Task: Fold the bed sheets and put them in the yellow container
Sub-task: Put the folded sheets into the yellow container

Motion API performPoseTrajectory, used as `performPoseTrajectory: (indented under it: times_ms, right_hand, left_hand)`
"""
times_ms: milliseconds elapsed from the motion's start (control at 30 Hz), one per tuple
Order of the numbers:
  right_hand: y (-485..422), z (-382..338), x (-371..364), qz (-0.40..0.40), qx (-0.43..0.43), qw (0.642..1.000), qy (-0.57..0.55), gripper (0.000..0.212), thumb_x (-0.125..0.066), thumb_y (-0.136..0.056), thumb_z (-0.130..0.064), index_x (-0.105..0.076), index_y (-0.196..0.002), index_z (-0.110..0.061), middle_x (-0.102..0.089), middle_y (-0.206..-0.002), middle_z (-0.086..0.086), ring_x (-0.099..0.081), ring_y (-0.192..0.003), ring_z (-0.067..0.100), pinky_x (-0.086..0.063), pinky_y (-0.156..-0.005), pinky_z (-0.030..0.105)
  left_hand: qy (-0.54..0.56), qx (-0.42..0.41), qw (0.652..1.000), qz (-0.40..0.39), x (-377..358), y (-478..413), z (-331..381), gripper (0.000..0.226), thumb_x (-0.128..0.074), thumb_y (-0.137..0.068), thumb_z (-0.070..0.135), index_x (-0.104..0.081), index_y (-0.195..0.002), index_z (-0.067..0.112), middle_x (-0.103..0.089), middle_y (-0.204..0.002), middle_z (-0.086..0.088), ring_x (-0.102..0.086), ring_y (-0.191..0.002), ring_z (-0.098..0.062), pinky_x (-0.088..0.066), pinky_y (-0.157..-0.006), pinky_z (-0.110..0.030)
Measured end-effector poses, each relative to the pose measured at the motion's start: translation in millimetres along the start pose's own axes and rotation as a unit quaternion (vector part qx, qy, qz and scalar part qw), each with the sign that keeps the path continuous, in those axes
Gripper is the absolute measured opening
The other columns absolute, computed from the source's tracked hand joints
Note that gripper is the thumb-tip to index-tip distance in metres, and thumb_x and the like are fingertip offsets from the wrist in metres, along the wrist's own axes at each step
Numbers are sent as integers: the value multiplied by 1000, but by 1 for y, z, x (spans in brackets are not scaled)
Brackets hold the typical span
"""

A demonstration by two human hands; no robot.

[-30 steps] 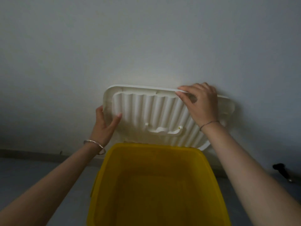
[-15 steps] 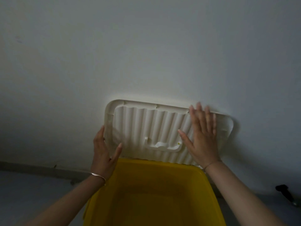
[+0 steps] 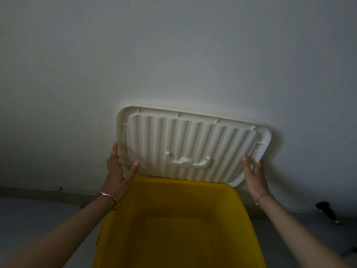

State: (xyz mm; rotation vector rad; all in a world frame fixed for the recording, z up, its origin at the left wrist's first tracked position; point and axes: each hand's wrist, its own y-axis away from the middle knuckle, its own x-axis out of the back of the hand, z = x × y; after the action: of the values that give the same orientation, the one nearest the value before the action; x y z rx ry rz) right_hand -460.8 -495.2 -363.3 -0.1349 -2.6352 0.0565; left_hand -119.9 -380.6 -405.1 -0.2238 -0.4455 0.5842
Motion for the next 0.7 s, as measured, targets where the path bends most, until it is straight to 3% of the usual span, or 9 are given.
performPoseTrajectory:
  times_ms: [67,167,267,433,533,700]
  right_hand:
    - [-3,2,1,-10,-7,999,42,83,-28,-93,-59,1,-150,-7,-11,-158,10,-21,-143,28,-23,-112,41]
    - [2,7,4,-4,-11,998,65,85,-23,-92,-63,-3,-149,-4,-21,-155,15,-31,-137,33,-30,-107,43]
    - [14,16,4,-11,-9,999,31,99,-25,-79,-78,-10,-146,-8,-27,-152,14,-35,-135,31,-33,-108,46]
    - [23,32,-2,-16,-7,999,-33,75,-45,-86,-60,-20,-138,-11,-36,-144,11,-39,-129,25,-35,-103,38]
    - [32,43,-7,-62,-26,996,-53,86,-55,-70,-68,-22,-132,-18,-41,-136,7,-43,-124,23,-38,-100,37]
    - [38,69,-15,-150,-99,984,-11,90,-66,-73,-59,-14,-136,-20,-41,-141,8,-45,-124,25,-41,-100,40]
  left_hand:
    - [5,12,1000,-4,1,1,3,107,-45,-62,85,6,-145,40,-15,-149,-4,-27,-136,-18,-31,-111,-45]
    - [-7,19,1000,-14,3,7,11,111,-41,-57,91,9,-144,43,-12,-150,-2,-26,-132,-10,-31,-109,-40]
    - [-32,19,999,-16,3,18,15,109,-41,-60,79,8,-147,35,-9,-152,-3,-16,-121,6,-22,-106,-29]
    - [-28,46,998,-43,2,35,0,110,-50,-59,79,8,-144,41,-8,-150,6,-17,-139,-11,-28,-112,-42]
    - [-28,66,996,-58,2,38,-8,114,-56,-57,75,5,-146,37,-9,-150,6,-17,-140,-15,-30,-111,-43]
    - [-72,123,981,-128,5,34,-32,118,-66,-63,65,2,-149,20,-8,-155,-1,-15,-143,-20,-20,-116,-41]
